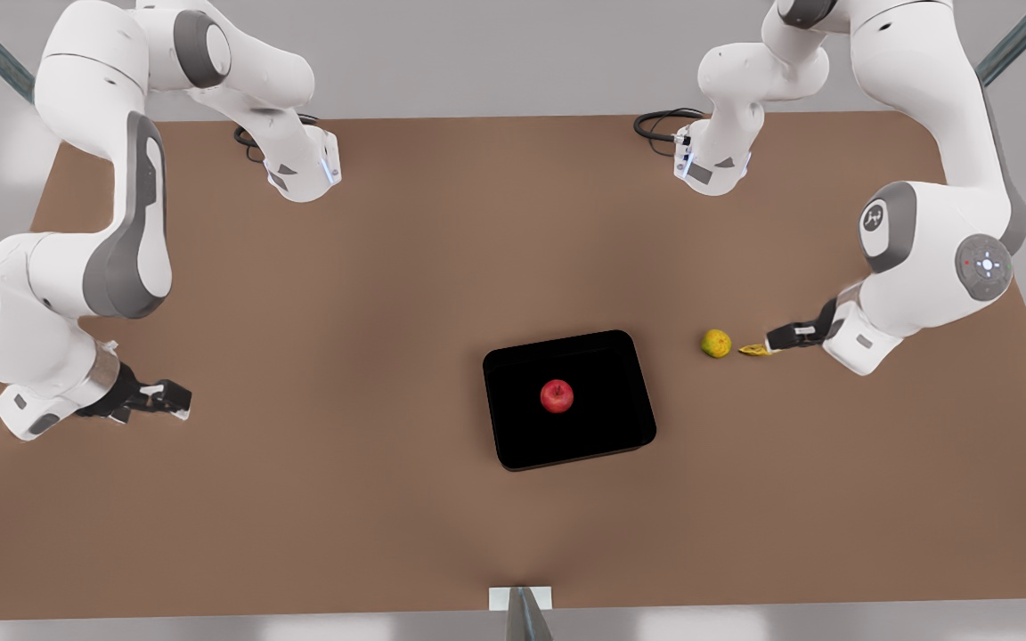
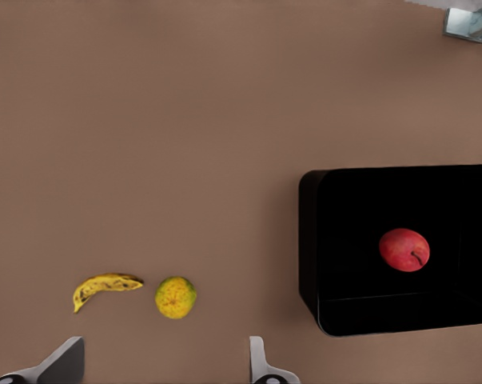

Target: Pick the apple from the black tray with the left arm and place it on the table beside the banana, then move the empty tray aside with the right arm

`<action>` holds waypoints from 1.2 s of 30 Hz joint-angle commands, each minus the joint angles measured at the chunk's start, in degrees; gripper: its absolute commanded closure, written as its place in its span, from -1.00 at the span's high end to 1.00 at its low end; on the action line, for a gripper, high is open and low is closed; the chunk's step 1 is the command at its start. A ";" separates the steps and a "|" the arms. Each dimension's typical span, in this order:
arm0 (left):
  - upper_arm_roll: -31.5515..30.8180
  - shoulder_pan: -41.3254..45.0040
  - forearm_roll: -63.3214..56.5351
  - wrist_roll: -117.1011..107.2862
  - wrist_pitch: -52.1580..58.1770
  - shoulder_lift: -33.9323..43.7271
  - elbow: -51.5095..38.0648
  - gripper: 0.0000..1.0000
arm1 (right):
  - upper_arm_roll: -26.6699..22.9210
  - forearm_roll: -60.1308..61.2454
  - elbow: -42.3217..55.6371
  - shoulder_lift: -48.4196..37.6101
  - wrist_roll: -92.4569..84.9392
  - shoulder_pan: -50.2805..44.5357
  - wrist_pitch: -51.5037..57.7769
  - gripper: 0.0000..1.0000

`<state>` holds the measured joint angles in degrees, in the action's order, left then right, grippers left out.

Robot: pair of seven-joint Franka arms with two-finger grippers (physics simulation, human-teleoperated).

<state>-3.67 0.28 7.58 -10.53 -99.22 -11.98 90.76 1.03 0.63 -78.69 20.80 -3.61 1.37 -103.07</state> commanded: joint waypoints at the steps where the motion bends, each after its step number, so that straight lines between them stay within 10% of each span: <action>1: -0.03 -0.10 -0.11 -11.71 -6.07 0.03 -0.06 1.00 | 0.02 0.42 -6.74 -3.40 -2.54 -0.14 -10.31 1.00; 15: -0.11 28.46 -7.06 -35.00 -13.01 -18.43 -8.06 1.00 | 0.02 -0.37 -5.94 -0.85 -0.17 -1.01 -14.18 1.00; 36: 0.33 33.64 -11.80 -43.87 -33.58 -35.30 -12.10 1.00 | 0.20 -1.69 -5.94 -0.59 -0.26 -1.10 -13.38 1.00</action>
<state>-3.33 33.96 -3.56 -43.97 -129.40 -47.13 78.79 1.23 -1.10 -84.67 20.28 -3.67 0.26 -116.50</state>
